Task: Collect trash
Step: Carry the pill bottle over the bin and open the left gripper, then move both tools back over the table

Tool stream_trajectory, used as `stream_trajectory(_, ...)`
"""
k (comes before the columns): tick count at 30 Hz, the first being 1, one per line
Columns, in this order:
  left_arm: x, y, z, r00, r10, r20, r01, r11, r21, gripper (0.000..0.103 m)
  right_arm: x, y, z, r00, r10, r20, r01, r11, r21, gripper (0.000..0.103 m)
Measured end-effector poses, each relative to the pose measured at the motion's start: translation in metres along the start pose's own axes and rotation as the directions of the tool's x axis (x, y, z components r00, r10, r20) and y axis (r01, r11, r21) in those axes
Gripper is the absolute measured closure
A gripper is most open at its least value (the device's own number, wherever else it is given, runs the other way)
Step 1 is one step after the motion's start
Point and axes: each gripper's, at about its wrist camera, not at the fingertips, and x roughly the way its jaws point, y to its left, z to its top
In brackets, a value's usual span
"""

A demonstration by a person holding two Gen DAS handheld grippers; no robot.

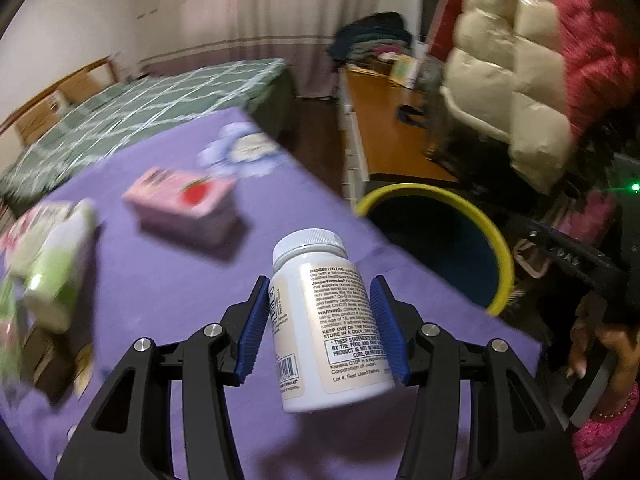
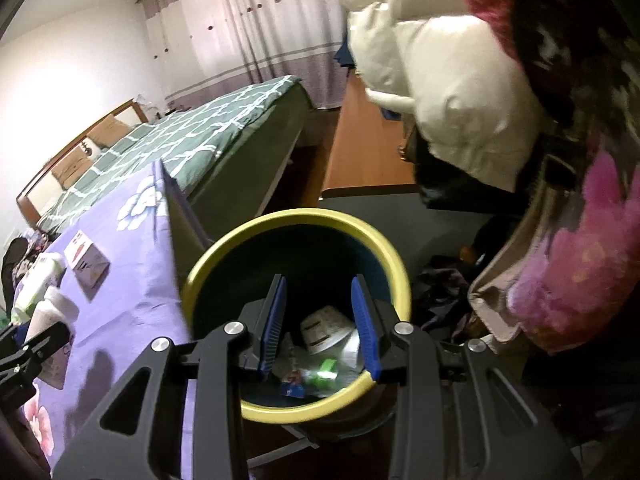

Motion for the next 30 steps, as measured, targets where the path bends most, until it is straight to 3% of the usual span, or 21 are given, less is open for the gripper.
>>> stream_trajectory(8,0.041,-0.075,0.042,0.993,-0.119,-0.019,0.12,0.986,0.118,0.052,-0.007,-0.033,0.003,0.998,-0.053,0.025,0.052,0.997,0.049,0.07)
stream_trajectory(14,0.069,-0.104,0.06,0.99,-0.14,-0.019,0.142,0.977,0.16,0.05,-0.008,-0.042,0.004,0.997,-0.075,0.028,0.073,0.995,0.063,0.063)
stream_trajectory(15,0.074,-0.107,0.063,0.99,-0.137,-0.025,0.139,0.977,0.164,0.033,-0.007,-0.042,0.004,0.997,-0.072,0.026,0.07,0.996,0.063,0.063)
stream_trajectory(16,0.076,-0.107,0.064,0.992,-0.129,-0.016,0.13,0.979,0.159,0.023,-0.007,-0.041,0.004,0.997,-0.07,0.025,0.069,0.996,0.062,0.063)
stream_trajectory(17,0.073,-0.105,0.065,0.992,-0.122,0.007,0.12,0.982,0.149,0.015,-0.006,-0.04,0.004,0.997,-0.07,0.024,0.069,0.996,0.059,0.063)
stream_trajectory(25,0.019,-0.051,0.062,0.989,-0.103,0.103,0.096,0.993,0.067,0.012,0.0,-0.024,0.002,0.999,-0.052,0.01,0.052,0.998,0.03,0.063)
stream_trajectory(30,-0.037,0.013,0.046,0.979,0.001,0.206,0.004,1.0,-0.025,0.009,0.0,0.0,0.0,1.0,-0.019,0.002,0.019,1.0,-0.015,0.063)
